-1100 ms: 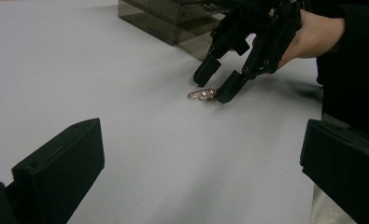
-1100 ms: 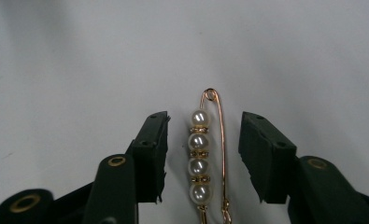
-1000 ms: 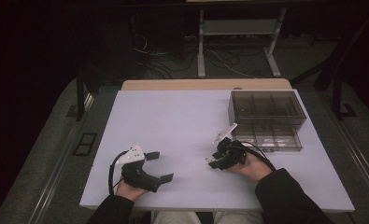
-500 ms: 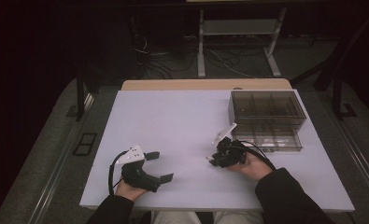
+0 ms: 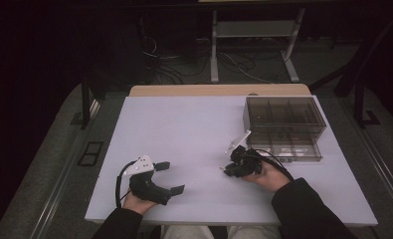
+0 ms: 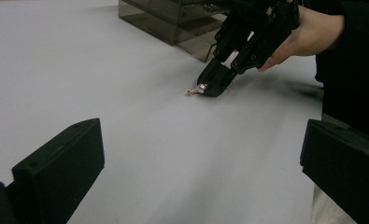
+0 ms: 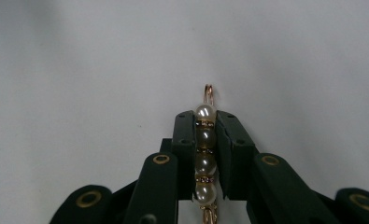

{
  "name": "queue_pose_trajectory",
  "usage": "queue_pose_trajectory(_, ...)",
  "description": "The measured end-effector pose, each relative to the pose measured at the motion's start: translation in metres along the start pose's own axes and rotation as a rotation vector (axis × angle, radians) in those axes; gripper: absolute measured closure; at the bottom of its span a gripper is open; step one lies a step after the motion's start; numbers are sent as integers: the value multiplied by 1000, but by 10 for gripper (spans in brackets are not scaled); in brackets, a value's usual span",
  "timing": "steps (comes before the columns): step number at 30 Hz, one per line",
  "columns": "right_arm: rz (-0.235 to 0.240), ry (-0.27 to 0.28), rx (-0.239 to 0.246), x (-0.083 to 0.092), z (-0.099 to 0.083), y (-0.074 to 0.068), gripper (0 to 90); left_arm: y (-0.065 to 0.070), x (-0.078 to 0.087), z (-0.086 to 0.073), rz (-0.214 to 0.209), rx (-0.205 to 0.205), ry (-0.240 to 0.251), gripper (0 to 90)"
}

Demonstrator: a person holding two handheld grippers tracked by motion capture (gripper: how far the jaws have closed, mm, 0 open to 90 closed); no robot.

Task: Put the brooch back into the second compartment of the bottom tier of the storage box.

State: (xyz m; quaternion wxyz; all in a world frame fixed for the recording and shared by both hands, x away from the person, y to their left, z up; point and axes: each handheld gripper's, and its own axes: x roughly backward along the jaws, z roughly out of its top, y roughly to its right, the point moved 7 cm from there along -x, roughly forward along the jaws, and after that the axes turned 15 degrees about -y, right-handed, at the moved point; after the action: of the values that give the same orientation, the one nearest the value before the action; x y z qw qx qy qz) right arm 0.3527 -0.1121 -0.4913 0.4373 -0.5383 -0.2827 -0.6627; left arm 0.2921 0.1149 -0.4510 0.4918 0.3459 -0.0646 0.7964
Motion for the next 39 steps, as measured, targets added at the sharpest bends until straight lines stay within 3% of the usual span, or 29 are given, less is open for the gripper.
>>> queue_pose_trajectory(21, 30, -24, -15, 3, 1, 0, 785, 0, 0, 0, 0, -1, -2, 0)
queue_pose_trajectory(39, 24, 11, -12, 25, 4, 0, 785, 0, -1, 0, 0, 0, -3, 0)
